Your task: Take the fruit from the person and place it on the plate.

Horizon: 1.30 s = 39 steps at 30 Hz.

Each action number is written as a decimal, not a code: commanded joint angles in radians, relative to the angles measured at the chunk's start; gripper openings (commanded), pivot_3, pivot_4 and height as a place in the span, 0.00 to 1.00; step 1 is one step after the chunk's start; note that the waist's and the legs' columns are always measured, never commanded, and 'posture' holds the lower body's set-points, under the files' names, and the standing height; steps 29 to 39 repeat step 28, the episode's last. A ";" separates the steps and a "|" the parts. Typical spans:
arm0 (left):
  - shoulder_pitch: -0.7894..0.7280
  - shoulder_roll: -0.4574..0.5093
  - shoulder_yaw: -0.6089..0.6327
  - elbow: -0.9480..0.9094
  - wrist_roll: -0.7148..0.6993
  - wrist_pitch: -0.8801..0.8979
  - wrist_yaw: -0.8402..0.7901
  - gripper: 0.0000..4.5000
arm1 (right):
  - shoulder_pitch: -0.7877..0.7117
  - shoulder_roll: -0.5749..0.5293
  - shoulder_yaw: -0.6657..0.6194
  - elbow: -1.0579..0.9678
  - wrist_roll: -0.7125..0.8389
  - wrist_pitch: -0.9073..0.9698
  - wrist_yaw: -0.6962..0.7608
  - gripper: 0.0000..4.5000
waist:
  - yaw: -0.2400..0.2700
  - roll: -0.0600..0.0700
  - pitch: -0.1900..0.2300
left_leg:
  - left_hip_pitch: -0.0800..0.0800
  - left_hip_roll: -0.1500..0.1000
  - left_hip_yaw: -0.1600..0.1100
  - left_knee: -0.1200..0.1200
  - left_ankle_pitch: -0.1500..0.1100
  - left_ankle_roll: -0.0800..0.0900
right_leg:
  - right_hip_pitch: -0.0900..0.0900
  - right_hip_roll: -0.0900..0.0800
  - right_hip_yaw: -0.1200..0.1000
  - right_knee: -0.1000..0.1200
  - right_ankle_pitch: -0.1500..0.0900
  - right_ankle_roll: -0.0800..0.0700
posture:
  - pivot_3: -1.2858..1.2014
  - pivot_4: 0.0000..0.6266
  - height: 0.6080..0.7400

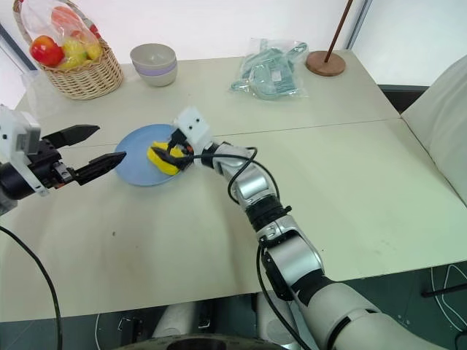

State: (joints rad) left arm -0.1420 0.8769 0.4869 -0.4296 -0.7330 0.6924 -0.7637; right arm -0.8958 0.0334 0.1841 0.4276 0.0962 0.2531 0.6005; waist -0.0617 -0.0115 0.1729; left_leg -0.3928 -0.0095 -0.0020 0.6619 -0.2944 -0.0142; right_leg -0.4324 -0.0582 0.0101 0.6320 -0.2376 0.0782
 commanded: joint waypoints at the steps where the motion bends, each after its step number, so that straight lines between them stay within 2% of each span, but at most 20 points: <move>1: -0.013 -0.002 0.001 0.000 -0.013 -0.016 -0.010 1.00 | -0.008 -0.075 -0.048 -0.253 0.073 0.170 0.035 0.99 | 0.004 0.000 0.000 | 0.000 0.000 0.000 0.000 0.000 0.000 | 0.000 0.000 0.000 0.000 0.000 0.000 | 0.52 0.24 1.00; 4: -0.007 0.002 -0.008 -0.001 -0.016 -0.010 -0.029 1.00 | 0.010 -0.199 -0.072 -0.433 0.144 0.375 0.090 0.99 | 0.014 0.000 0.000 | 0.000 0.000 0.000 0.000 0.000 0.000 | 0.000 0.000 0.000 0.000 0.000 0.000 | 0.52 0.24 1.00; 7: 0.014 0.019 0.006 0.000 -0.015 -0.005 -0.053 1.00 | 0.073 -0.385 -0.032 -0.575 0.166 0.524 0.182 0.99 | 0.020 0.000 0.000 | 0.000 0.000 0.000 0.000 0.000 0.000 | 0.000 0.000 0.000 -0.001 0.000 0.000 | 0.52 0.24 1.00; 13: 0.057 0.074 0.053 0.019 -0.008 -0.008 -0.104 1.00 | 0.185 -0.633 -0.060 -0.753 0.217 0.626 0.275 0.99 | 0.020 0.001 0.001 | 0.000 0.000 0.000 0.000 0.000 0.001 | 0.000 -0.001 0.000 -0.001 -0.002 -0.003 | 0.52 0.24 1.00; 15: 0.059 0.080 0.057 0.023 -0.008 -0.011 -0.108 1.00 | 0.204 -0.680 -0.072 -0.784 0.234 0.629 0.288 0.99 | 0.019 0.001 0.001 | 0.000 0.000 0.000 0.000 0.000 0.001 | 0.000 0.000 0.000 -0.001 -0.002 -0.003 | 0.52 0.24 1.00; 23: 0.060 0.084 0.059 0.021 -0.002 -0.013 -0.112 1.00 | 0.232 -0.762 -0.126 -0.838 0.283 0.640 0.291 0.99 | 0.025 0.001 0.001 | 0.000 0.000 0.000 0.001 0.000 0.001 | 0.001 0.001 0.000 -0.001 -0.001 -0.001 | 0.52 0.24 1.00; 39: 0.064 0.089 0.070 0.024 0.001 -0.012 -0.117 1.00 | 0.234 -0.775 -0.146 -0.844 0.307 0.642 0.276 0.99 | 0.027 0.001 0.001 | 0.000 0.000 0.000 0.001 0.000 0.001 | 0.002 0.001 -0.001 -0.001 -0.001 -0.001 | 0.52 0.24 1.00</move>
